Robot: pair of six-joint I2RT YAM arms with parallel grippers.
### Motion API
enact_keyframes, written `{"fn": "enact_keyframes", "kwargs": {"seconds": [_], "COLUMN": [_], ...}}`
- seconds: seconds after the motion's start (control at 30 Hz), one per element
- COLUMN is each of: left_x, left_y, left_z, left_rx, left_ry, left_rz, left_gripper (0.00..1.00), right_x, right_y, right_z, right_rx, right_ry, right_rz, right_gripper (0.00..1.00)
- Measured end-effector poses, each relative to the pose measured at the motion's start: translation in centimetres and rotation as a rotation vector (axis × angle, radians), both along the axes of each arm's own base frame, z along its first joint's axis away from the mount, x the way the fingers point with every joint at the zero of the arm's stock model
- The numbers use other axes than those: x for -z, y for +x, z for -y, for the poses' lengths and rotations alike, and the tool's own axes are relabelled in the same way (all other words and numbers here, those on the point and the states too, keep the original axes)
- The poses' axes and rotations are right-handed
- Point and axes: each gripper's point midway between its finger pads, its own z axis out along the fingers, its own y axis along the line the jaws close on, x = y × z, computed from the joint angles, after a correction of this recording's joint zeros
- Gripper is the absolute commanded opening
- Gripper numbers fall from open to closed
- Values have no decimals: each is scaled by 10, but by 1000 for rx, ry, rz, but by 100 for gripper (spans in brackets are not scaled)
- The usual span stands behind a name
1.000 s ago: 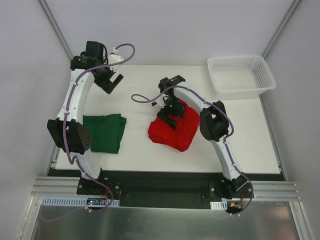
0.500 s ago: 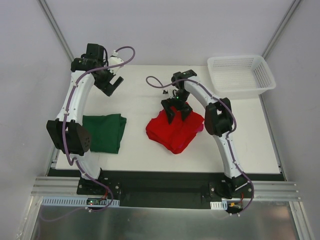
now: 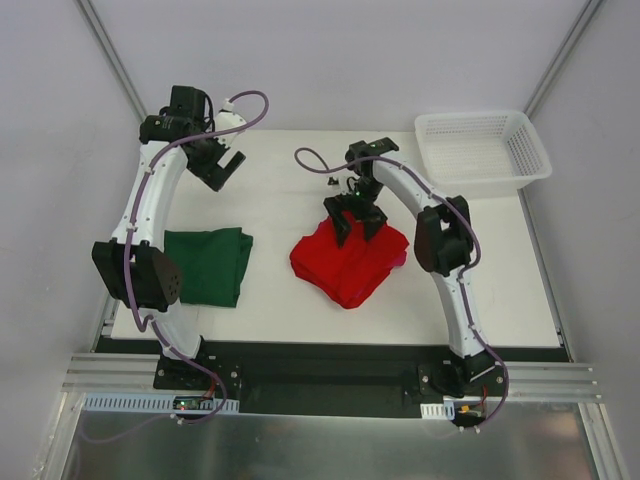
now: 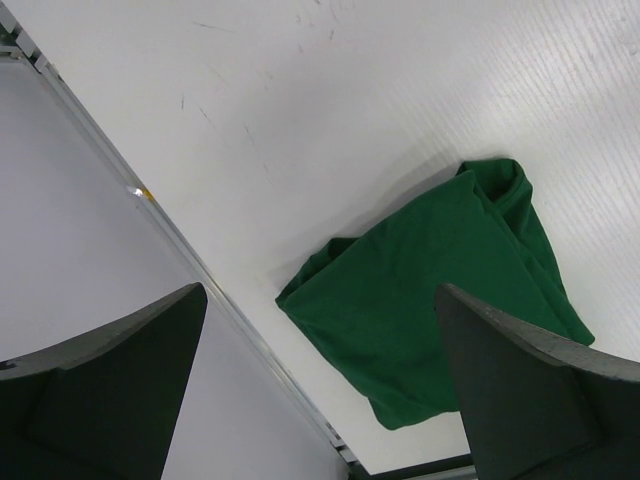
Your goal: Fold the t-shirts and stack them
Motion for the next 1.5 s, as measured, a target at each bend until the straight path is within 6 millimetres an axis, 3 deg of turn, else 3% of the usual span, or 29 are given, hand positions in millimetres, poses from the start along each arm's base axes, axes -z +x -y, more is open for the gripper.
{"fn": "enact_keyframes", "kwargs": {"seconds": [0.2,0.33,0.5,0.63,0.8,0.87,1.1,1.23,1.5], "left_x": [-6,-8,-27,-46,-53,-50,-39,-40,-40], "left_y": [2,2,-7,-25,-48,-53,-60,-60,-60], "left_z": [0,-6,-44,-71,-67,-66,-67,-67,-67], "left_rx": [4,-5,-102,-177,-173,-173,-178,-178,-178], "left_ry": [0,-2,-40,-44,-48,-48,-45,-44,-44], "left_rz": [18,23,74,128,147,140,110,113,114], "left_gripper": [98,99,99,99,99,99,99,99,99], "right_x": [-39,-70,-103,-98,-66,-56,-41,-49,-68], "right_y": [-5,-9,-6,-8,-10,-9,12,29,22], "right_z": [1,15,32,64,85,80,32,9,-7], "right_rx": [-172,-351,-752,-1143,-1342,-1383,-1486,-1519,-1557], "right_ry": [29,29,45,91,201,241,344,353,377], "right_rz": [174,332,554,614,583,589,676,724,748], "right_gripper": [100,100,100,100,100,100,100,100,100]}}
